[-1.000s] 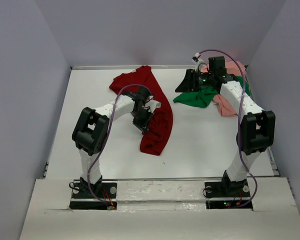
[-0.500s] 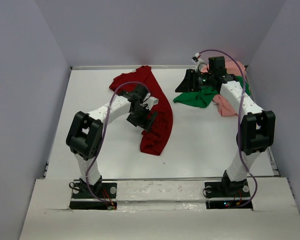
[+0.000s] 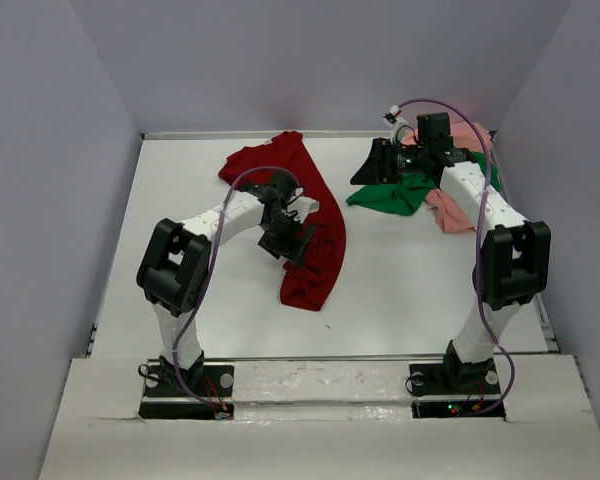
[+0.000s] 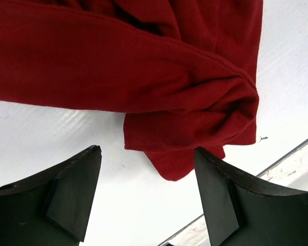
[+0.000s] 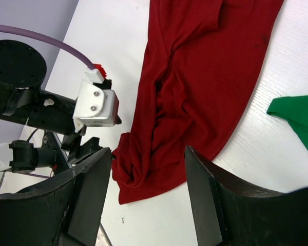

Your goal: Fold and stack the t-shirts

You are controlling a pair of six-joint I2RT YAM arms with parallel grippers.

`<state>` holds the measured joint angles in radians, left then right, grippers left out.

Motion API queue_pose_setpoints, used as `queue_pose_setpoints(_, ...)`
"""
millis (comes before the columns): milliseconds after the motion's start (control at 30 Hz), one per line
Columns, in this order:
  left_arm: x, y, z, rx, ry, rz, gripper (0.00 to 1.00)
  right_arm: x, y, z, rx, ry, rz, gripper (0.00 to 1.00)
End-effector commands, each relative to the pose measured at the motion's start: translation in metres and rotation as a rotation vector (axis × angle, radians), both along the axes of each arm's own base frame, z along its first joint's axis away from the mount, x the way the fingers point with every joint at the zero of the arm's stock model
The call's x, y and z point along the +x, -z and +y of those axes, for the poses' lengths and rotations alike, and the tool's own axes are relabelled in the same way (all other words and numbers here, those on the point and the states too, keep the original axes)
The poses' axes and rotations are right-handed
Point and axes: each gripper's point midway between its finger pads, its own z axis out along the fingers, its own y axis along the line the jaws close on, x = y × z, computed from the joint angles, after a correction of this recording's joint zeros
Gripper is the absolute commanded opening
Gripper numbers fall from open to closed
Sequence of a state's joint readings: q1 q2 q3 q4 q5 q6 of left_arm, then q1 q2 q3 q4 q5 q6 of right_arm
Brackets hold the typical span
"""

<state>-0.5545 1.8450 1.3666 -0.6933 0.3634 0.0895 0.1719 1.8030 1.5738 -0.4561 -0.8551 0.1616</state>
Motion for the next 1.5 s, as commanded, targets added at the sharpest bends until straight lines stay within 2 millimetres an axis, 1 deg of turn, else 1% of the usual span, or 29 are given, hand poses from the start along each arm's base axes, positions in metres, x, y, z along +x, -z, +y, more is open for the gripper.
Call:
queue_pose_setpoints(0,-0.004,-0.002,-0.005,-0.025,0.023,0.036,0.81,0.0,-0.036,0.004,0.017,-0.015,-0.115,0.64)
queue_pose_setpoints(267,-0.005,0.008,-0.009,-0.024,0.036,0.082,0.77,-0.001,-0.037,0.004,0.018,-0.016,-0.119,0.64)
queue_pose_setpoints(367,-0.003,0.009,-0.01,-0.021,0.037,0.086,0.71,-0.001,-0.037,0.003,0.016,-0.016,-0.121,0.64)
queue_pose_setpoints(500,-0.003,0.009,-0.011,-0.026,0.038,0.087,0.52,-0.002,-0.039,0.003,0.019,-0.018,-0.123,0.64)
queue_pose_setpoints(567,-0.001,0.009,-0.012,-0.025,0.039,0.082,0.29,-0.002,-0.041,0.004,0.021,-0.018,-0.128,0.64)
queue_pose_setpoints(667,0.0,0.011,-0.013,-0.023,0.037,0.084,0.14,-0.003,-0.043,0.003,0.021,-0.018,-0.132,0.64)
queue_pose_setpoints(700,0.0,0.012,-0.013,-0.023,0.035,0.085,0.05,-0.003,-0.043,0.003,0.019,-0.016,-0.135,0.64)
queue_pose_setpoints(733,0.0,0.013,-0.012,-0.018,0.035,0.086,0.01,-0.003,-0.043,0.003,0.016,-0.014,-0.137,0.64)
queue_pose_setpoints(767,0.001,0.012,-0.011,-0.016,0.031,0.08,0.0,-0.004,-0.044,0.002,0.016,-0.015,-0.139,0.64)
queue_pose_setpoints(800,0.002,0.013,-0.009,-0.003,0.025,0.07,0.0,-0.004,-0.044,0.002,0.015,-0.016,-0.141,0.64)
queue_pose_setpoints(867,0.008,0.005,-0.004,0.009,0.003,0.024,0.0,-0.004,-0.043,0.002,0.015,-0.018,-0.142,0.64)
queue_pose_setpoints(900,0.015,0.001,0.004,0.043,-0.024,-0.02,0.0,-0.004,-0.042,0.002,0.015,-0.017,-0.137,0.64)
queue_pose_setpoints(933,0.022,-0.006,0.008,0.049,-0.042,-0.057,0.0,-0.004,-0.04,0.002,0.013,-0.018,-0.134,0.64)
queue_pose_setpoints(967,0.03,-0.02,0.018,0.048,-0.088,-0.104,0.0,-0.003,-0.038,0.003,0.014,-0.019,-0.131,0.64)
queue_pose_setpoints(1000,0.039,-0.026,0.03,0.079,-0.129,-0.153,0.0,-0.003,-0.036,0.003,0.014,-0.02,-0.123,0.64)
queue_pose_setpoints(1033,0.046,-0.043,0.041,0.071,-0.166,-0.21,0.0,-0.002,-0.035,0.003,0.015,-0.021,-0.122,0.64)
queue_pose_setpoints(1067,0.056,-0.048,0.063,0.084,-0.237,-0.235,0.0,-0.002,-0.035,0.004,0.016,-0.022,-0.119,0.64)
queue_pose_setpoints(1100,0.056,-0.048,0.081,0.095,-0.288,-0.235,0.0,-0.002,-0.033,0.004,0.015,-0.022,-0.114,0.64)
queue_pose_setpoints(1133,0.062,-0.054,0.095,0.083,-0.339,-0.256,0.0,-0.001,-0.032,0.004,0.015,-0.021,-0.11,0.64)
queue_pose_setpoints(1167,0.063,-0.059,0.131,0.085,-0.437,-0.264,0.0,0.0,-0.03,0.004,0.015,-0.021,-0.105,0.64)
queue_pose_setpoints(1200,0.063,-0.061,0.149,0.084,-0.491,-0.271,0.0,0.0,-0.028,0.004,0.015,-0.022,-0.1,0.64)
queue_pose_setpoints(1233,0.064,-0.073,0.165,0.066,-0.547,-0.306,0.0,0.001,-0.026,0.004,0.016,-0.023,-0.095,0.64)
queue_pose_setpoints(1267,0.062,-0.074,0.181,0.069,-0.59,-0.312,0.0,0.001,-0.025,0.005,0.015,-0.023,-0.092,0.64)
queue_pose_setpoints(1300,0.059,-0.073,0.206,0.081,-0.664,-0.31,0.0,0.001,-0.024,0.005,0.019,-0.026,-0.087,0.64)
queue_pose_setpoints(1333,0.057,-0.076,0.213,0.082,-0.685,-0.323,0.0,0.001,-0.024,0.006,0.022,-0.028,-0.083,0.64)
queue_pose_setpoints(1367,0.053,-0.083,0.226,0.087,-0.724,-0.348,0.0,0.002,-0.022,0.006,0.022,-0.027,-0.075,0.64)
queue_pose_setpoints(1433,0.048,-0.086,0.233,0.095,-0.739,-0.357,0.0,0.002,-0.019,0.006,0.027,-0.023,-0.056,0.64)
queue_pose_setpoints(1467,0.046,-0.083,0.233,0.096,-0.735,-0.345,0.0,0.001,-0.018,0.007,0.03,-0.024,-0.043,0.64)
